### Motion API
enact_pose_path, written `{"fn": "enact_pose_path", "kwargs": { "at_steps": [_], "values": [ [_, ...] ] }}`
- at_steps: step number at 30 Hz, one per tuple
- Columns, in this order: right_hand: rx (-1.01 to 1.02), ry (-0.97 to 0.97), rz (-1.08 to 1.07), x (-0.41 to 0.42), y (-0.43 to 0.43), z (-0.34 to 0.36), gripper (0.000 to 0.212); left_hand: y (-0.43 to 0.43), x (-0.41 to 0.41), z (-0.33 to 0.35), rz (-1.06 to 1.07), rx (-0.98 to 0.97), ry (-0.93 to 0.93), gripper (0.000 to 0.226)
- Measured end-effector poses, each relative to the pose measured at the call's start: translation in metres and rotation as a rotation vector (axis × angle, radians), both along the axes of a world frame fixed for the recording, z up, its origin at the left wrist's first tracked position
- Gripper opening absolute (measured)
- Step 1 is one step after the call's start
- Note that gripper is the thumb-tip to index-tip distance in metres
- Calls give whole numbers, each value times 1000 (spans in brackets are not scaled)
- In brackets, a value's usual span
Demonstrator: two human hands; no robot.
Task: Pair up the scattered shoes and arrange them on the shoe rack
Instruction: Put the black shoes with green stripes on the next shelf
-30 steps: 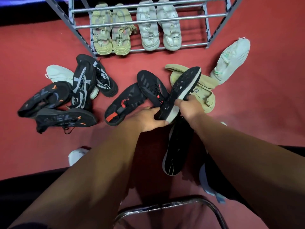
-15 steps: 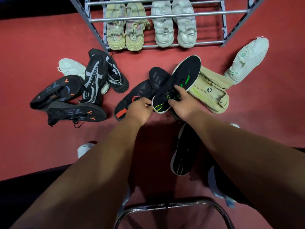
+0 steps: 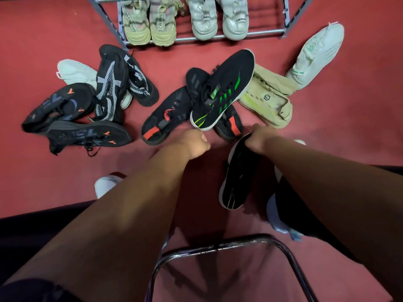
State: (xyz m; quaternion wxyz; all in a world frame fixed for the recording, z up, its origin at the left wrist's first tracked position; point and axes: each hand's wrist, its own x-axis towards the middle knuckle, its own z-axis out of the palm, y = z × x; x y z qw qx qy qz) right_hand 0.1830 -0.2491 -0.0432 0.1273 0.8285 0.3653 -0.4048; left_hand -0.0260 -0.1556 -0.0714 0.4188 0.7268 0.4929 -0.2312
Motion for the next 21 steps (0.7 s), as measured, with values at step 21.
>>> {"fn": "enact_pose_path", "kwargs": {
  "at_steps": [21],
  "values": [
    [-46, 68, -241, 11, -46, -6, 38, -86, 39, -19, -338, -79, 131, 31]
  ]
}}
